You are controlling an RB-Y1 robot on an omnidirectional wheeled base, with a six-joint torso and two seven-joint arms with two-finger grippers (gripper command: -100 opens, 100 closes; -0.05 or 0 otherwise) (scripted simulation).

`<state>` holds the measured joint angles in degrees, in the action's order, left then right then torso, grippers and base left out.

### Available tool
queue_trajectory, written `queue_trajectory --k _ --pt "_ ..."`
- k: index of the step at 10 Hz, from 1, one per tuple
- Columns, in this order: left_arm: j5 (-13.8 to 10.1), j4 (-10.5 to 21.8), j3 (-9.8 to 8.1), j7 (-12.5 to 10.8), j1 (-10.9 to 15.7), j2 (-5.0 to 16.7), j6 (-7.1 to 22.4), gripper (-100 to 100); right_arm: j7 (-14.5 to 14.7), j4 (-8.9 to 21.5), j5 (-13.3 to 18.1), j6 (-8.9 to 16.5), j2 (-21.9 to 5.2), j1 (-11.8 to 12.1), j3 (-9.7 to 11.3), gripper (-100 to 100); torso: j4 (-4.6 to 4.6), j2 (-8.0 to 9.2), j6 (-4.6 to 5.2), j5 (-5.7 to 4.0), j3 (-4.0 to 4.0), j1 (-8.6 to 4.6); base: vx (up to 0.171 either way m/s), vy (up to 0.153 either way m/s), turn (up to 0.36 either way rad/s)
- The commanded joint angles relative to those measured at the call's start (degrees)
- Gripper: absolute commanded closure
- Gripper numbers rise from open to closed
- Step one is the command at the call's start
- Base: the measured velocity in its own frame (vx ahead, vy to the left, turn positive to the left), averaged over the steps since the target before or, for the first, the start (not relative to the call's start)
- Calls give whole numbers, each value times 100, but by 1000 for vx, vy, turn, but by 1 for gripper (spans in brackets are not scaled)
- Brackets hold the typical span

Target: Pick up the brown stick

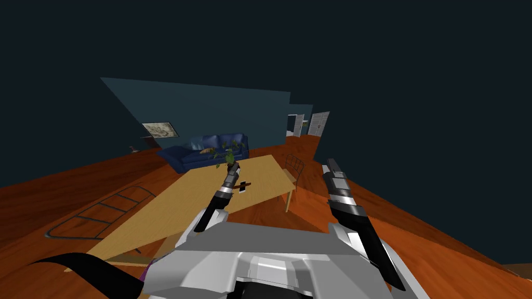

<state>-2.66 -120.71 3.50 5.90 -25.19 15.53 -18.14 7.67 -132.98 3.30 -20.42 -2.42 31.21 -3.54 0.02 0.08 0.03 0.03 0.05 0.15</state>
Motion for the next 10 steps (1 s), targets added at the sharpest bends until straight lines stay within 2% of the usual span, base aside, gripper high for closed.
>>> queue_trajectory --k 1,2,3,4,5,6,7,8,9,10 --pt "-73 60 17 12 31 113 207 -100 0 0 0 0 0 0 0 0 0 0 0 0 0 0 -23 25 -63" --pt "-226 264 13 9 81 308 406 -100 0 0 0 0 0 2 -1 0 0 -2 -6 0 0 -2 -20 14 -133" --pt "-226 264 13 9 81 308 435 -100 0 0 0 0 0 1 0 0 0 -3 -2 -1 -2 -4 -18 12 -110" --pt "-391 485 7 3 134 501 675 -100 0 0 0 0 0 1 -1 0 0 -5 -4 -1 -2 -6 -18 10 -251" --pt "-391 485 7 3 134 501 675 -100 0 0 0 0 0 1 0 0 -1 -4 -2 -1 -2 -6 -16 18 -95" --pt "-567 720 -3 -7 189 691 881 -100 0 0 0 0 0 2 -1 0 0 -5 -6 -1 -2 -5 -19 17 -193" --pt "-567 720 -3 -7 189 691 924 -100 0 0 0 0 0 1 0 0 -1 -5 -2 -1 -2 -3 -19 19 -127" --pt "-752 946 -15 -21 246 877 1133 -100 0 0 0 0 0 2 -1 0 0 -5 -5 -1 -2 -4 -21 13 -211" --pt "-752 969 -15 -21 246 877 1182 -100 0 0 0 0 0 1 0 0 0 -5 -2 -1 -2 -6 -18 15 -132" --pt "-947 1141 -30 -41 304 1059 1448 -100 0 0 0 0 0 2 -1 0 -1 -5 -6 -1 -3 -5 -21 14 -211"
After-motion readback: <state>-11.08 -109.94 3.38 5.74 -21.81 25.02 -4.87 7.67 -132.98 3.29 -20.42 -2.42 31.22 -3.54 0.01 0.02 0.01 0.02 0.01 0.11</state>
